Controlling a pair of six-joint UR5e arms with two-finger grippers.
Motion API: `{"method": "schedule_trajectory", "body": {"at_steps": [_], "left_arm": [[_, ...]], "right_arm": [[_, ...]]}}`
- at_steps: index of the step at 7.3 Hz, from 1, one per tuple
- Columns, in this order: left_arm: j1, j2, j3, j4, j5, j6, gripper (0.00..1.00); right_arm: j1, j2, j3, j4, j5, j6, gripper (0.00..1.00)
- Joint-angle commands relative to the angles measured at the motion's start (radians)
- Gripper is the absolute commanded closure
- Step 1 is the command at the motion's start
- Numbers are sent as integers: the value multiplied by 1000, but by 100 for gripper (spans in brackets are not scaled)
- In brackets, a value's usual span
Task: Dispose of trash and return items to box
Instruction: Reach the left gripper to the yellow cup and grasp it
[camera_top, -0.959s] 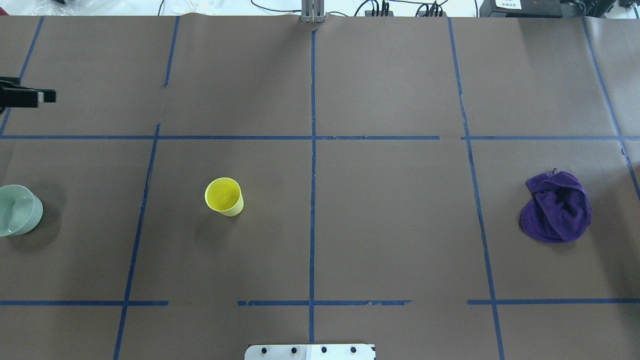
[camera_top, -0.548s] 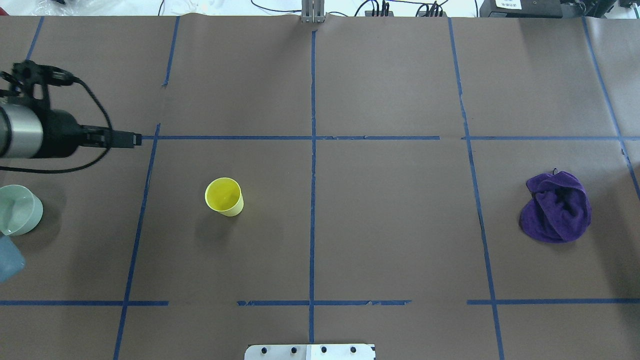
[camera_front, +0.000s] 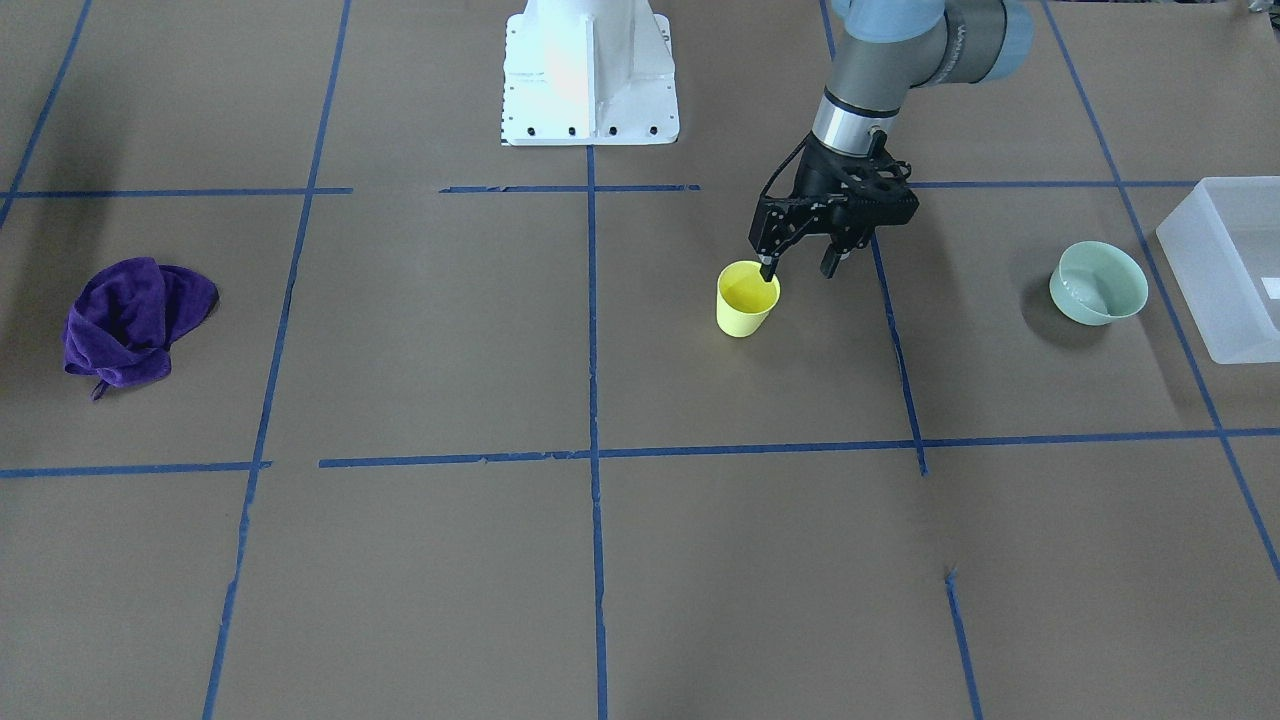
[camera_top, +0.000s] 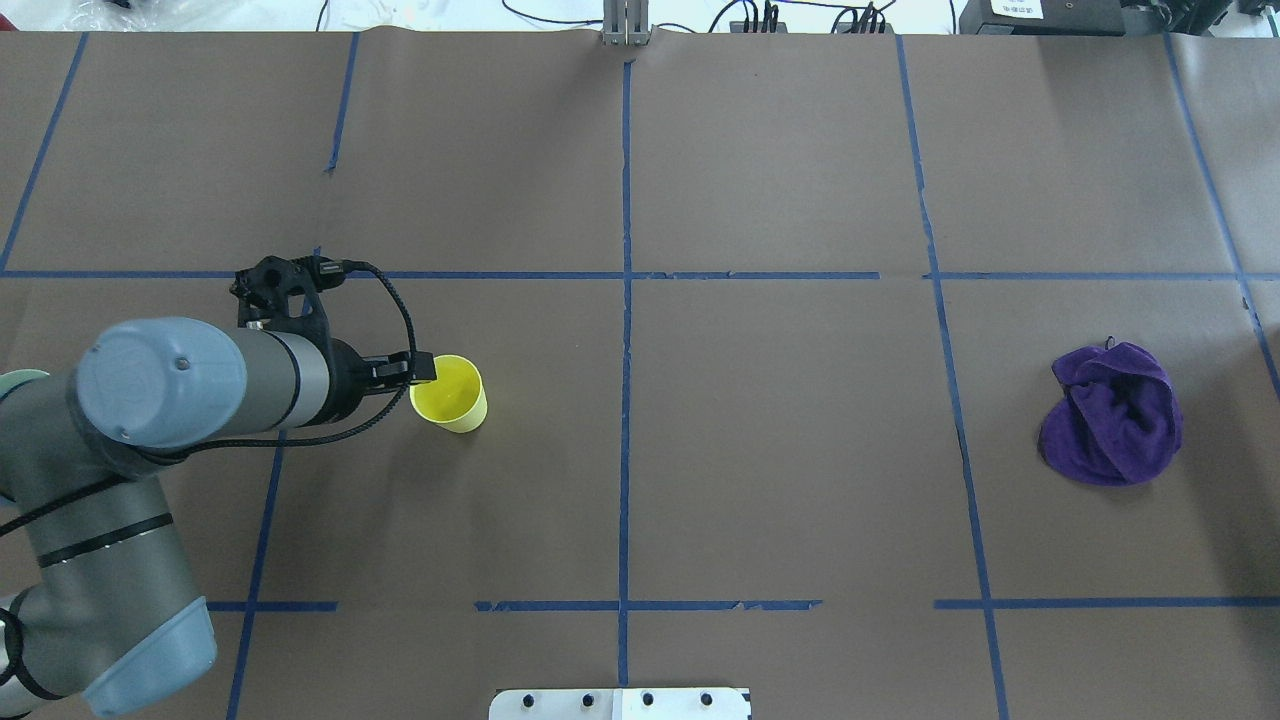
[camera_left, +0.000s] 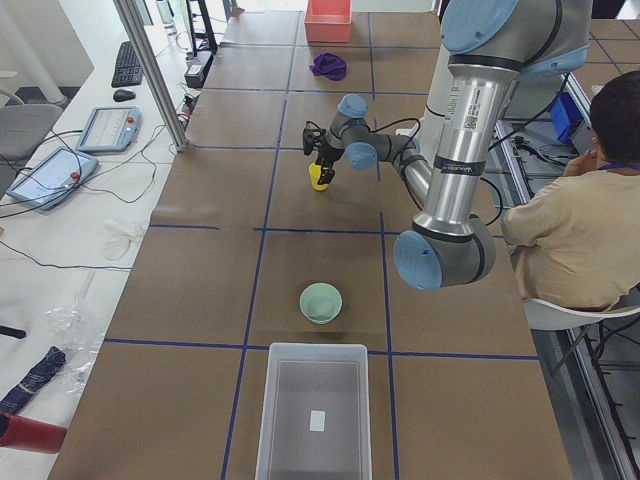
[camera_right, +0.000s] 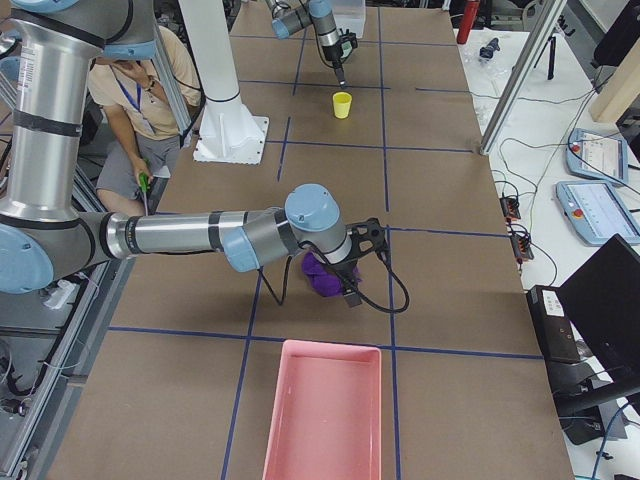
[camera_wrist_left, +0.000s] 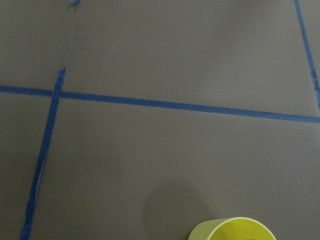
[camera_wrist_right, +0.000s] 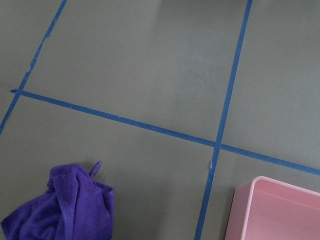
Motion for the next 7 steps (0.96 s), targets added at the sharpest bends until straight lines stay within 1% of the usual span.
{"method": "schedule_trajectory", "body": {"at_steps": [1, 2, 3, 4, 5, 6, 7], "left_arm": [[40, -16, 45, 4, 22, -67, 43], [43, -21, 56, 4, 22, -111, 99], [43, -26, 47, 4, 22, -110, 100], [34, -26, 13, 7, 14, -77, 100], [-5, -12, -39, 12, 8, 57, 100], [-80, -10, -46, 13, -36, 150, 100], [-210, 8, -62, 12, -135, 304, 100]], "right_arm": [[-1, -2, -1, 0, 1, 1, 0], [-1, -3, -1, 0, 1, 1, 0], [-4, -2, -1, 0, 0, -1, 0], [-4, 1, 1, 0, 0, -1, 0], [-10, 5, 1, 0, -2, 1, 0], [-21, 5, 1, 1, -2, 2, 0], [-35, 20, 7, 3, -2, 2, 0]]}}
